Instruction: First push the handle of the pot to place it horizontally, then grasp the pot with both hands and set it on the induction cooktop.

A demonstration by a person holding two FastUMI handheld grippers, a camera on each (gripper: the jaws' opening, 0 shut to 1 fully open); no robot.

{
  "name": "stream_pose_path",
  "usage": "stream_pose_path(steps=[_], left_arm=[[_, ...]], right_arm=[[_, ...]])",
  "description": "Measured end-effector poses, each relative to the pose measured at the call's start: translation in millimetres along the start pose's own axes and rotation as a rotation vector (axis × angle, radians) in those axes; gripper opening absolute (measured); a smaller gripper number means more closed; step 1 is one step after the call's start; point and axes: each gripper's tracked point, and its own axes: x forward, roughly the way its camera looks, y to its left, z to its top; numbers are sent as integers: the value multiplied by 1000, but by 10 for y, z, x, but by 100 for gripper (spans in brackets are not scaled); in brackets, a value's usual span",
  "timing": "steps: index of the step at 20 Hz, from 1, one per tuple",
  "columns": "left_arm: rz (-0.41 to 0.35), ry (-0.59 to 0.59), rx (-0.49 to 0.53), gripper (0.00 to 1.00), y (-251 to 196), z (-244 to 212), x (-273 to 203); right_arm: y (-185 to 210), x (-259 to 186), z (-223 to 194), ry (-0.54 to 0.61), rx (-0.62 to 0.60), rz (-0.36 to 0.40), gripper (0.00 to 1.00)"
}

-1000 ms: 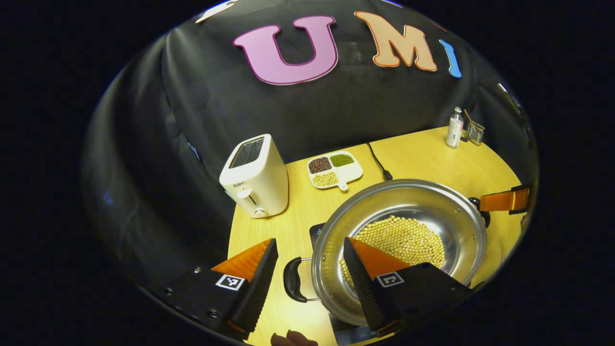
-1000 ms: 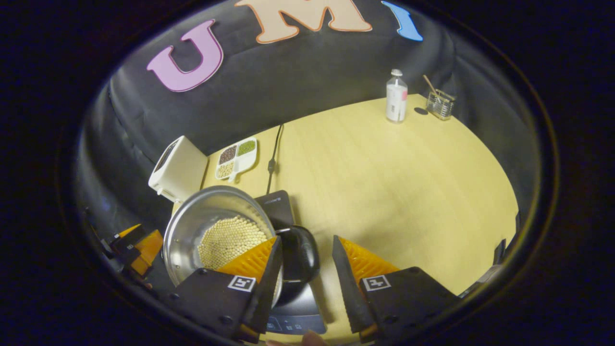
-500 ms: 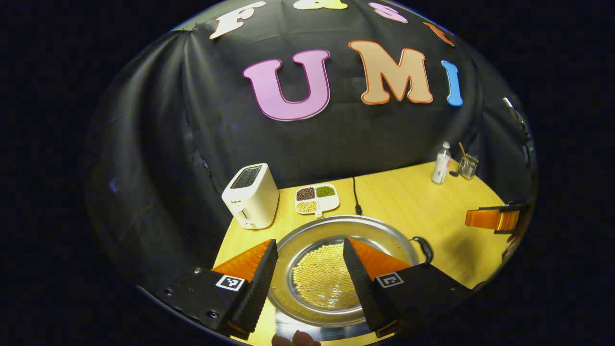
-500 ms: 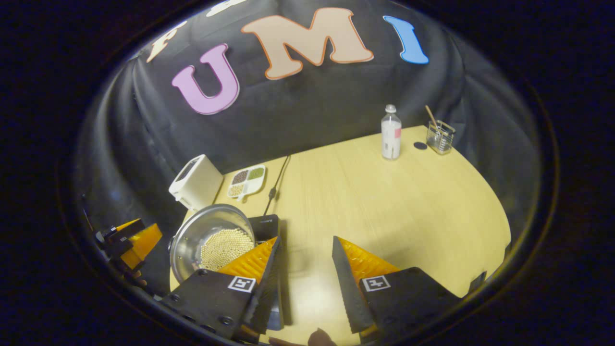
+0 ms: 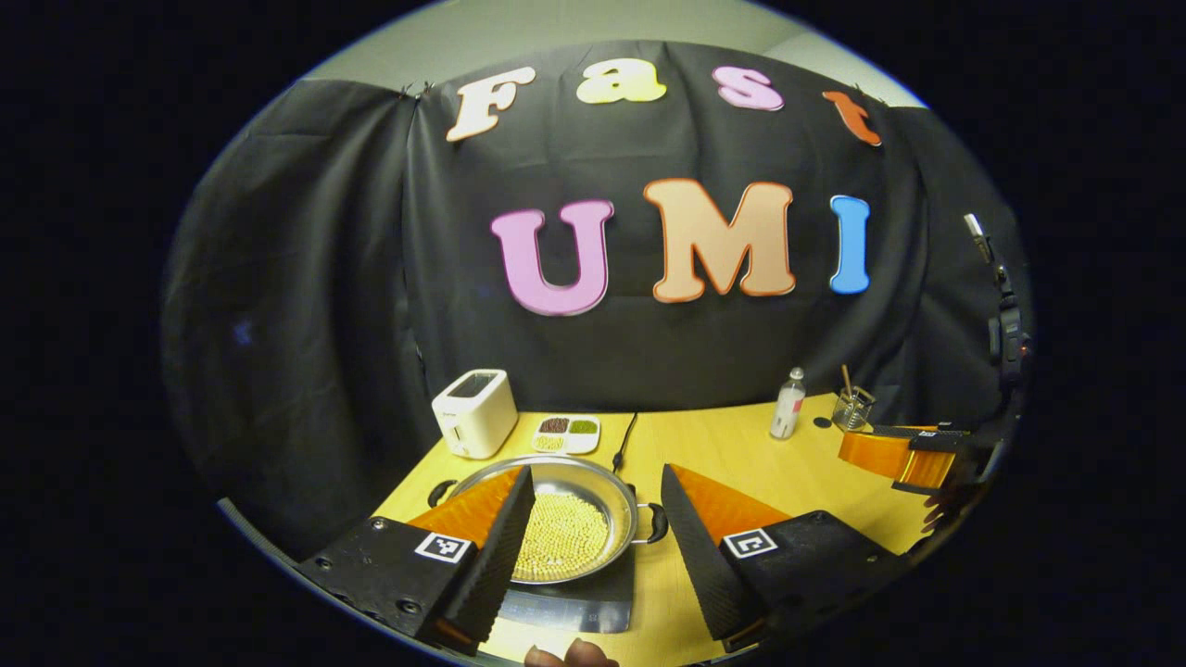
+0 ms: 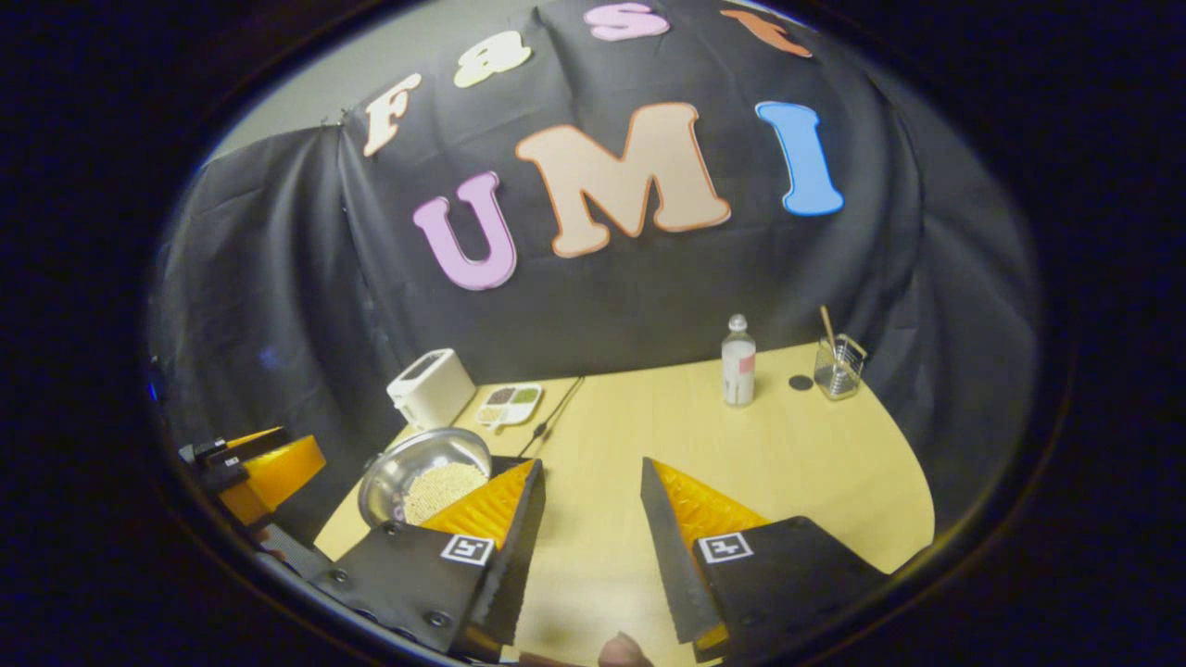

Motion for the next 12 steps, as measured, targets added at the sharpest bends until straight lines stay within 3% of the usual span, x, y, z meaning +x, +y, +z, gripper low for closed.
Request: stream_pose_path(steps=[4, 8, 10, 12], left_arm=[[-15, -116, -21, 87, 12, 407, -306], [-7, -189, 27, 86, 308, 578, -723], [1, -260, 32, 86, 473, 686, -944], [-52, -271, 1, 85, 437, 590, -1127]], right_arm=[[143, -401, 140, -67, -50, 16, 62], [374, -873, 342, -222, -72, 7, 64], [436, -1089, 403, -291, -86, -36, 65], [368, -1295, 414, -340, -147, -145, 66]])
